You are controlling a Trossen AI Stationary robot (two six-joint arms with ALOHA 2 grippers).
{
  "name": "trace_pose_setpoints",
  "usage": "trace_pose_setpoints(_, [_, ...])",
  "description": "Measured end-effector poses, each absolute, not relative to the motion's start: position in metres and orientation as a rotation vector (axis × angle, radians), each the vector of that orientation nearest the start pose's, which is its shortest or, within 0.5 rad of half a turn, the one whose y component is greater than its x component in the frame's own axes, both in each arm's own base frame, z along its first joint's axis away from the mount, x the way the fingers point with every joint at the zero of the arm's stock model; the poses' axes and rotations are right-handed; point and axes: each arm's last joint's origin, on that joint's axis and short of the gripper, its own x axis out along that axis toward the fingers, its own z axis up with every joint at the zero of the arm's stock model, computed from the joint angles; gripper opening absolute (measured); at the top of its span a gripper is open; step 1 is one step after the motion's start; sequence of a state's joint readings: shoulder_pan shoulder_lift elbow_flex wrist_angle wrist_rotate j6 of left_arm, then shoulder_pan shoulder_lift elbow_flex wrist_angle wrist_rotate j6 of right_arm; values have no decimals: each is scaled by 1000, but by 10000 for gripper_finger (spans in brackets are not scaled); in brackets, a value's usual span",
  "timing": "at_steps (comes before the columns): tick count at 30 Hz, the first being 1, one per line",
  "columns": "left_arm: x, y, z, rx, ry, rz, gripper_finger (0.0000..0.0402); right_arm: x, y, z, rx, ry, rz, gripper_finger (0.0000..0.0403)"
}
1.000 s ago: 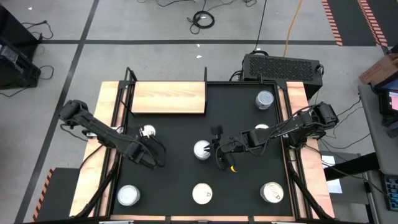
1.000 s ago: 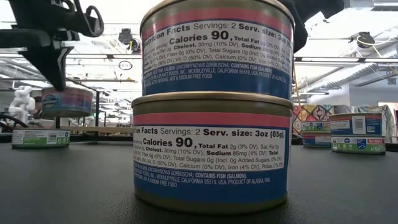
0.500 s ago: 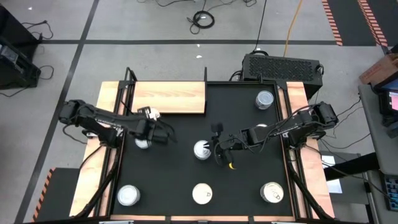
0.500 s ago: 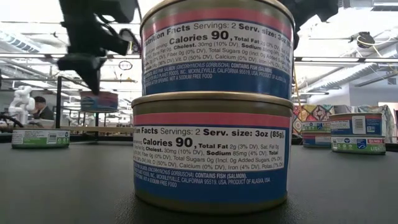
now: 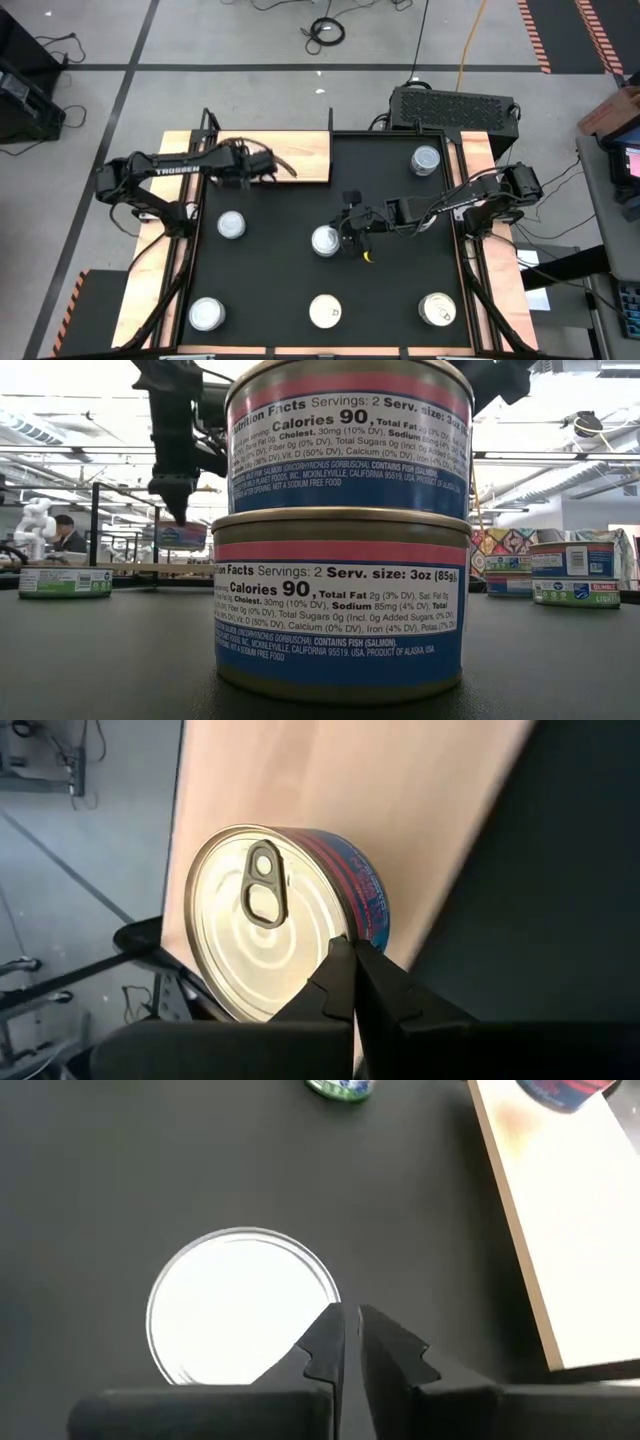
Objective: Stack canned seafood by type on shelf
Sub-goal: Put the blue tuna can on the shelf
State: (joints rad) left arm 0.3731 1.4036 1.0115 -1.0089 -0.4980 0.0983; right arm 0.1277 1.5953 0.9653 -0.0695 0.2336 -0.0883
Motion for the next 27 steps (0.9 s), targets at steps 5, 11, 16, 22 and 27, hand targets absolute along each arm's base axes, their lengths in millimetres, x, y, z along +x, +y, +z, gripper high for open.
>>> trace_pose_setpoints(5, [209,133,234,116,1458,676,0,330,29,208,-171,717,-101,27])
trace_pose_setpoints(11, [192,165,235,45,1433,705,0,330,23,208,-157,724,-122,27])
trace_pose_setpoints(16, [182,182,236,17,1400,737,0,331,20,208,-148,715,-133,27])
trace_pose_setpoints(22, [180,193,229,-6,1403,728,0,332,19,209,-143,709,-137,27])
trace_pose_setpoints(27, [183,202,219,-6,1428,727,0,332,19,209,-140,704,-137,27])
